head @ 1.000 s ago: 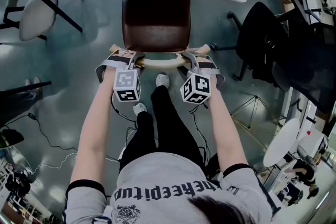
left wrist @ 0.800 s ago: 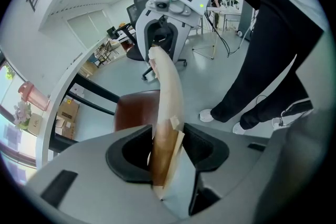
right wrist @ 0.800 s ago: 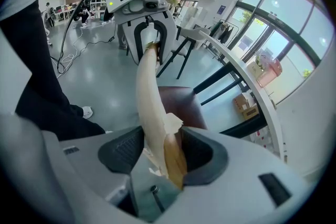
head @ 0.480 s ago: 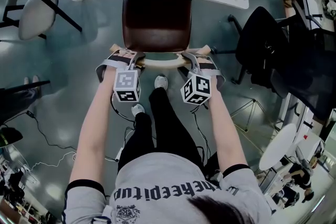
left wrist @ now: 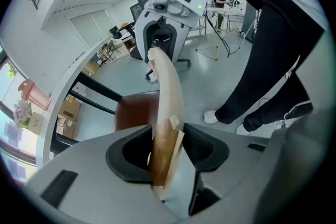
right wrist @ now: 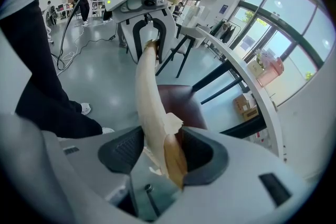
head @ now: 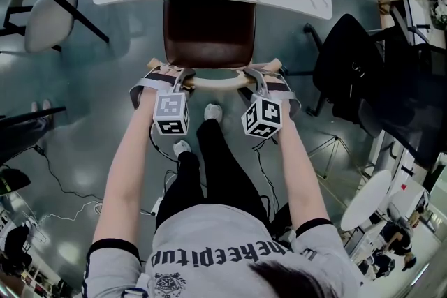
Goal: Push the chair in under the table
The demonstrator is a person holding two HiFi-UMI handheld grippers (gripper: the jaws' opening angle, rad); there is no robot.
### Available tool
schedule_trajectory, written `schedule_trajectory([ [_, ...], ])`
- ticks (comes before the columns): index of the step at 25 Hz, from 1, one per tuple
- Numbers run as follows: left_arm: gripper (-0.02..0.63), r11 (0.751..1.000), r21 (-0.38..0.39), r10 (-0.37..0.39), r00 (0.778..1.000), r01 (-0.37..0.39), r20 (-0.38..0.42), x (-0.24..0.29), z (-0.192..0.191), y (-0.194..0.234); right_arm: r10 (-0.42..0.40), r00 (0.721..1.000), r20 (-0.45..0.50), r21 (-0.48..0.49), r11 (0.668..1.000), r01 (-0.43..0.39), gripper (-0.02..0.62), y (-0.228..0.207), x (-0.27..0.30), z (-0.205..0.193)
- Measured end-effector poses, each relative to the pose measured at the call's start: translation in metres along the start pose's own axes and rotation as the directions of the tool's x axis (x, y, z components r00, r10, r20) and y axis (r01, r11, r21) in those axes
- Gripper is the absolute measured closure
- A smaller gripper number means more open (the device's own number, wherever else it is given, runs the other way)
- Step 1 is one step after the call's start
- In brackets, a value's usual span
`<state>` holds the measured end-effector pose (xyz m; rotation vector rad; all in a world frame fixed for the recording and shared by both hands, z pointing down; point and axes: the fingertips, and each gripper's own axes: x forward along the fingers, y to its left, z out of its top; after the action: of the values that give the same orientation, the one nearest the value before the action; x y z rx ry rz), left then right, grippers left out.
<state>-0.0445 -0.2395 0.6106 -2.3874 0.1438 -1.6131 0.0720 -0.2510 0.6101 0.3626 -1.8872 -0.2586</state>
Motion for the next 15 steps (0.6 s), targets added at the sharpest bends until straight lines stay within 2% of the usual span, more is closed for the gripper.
schedule_trajectory([
  [15, 0.419, 1.000, -0.014, -0.015, 1.000, 0.015, -0.010, 0.0033, 0.0010, 0.0058, 0.018, 0.999, 0.027, -0.022, 1.000, -0.017, 0.368, -0.0061, 0.0024, -0.0022],
])
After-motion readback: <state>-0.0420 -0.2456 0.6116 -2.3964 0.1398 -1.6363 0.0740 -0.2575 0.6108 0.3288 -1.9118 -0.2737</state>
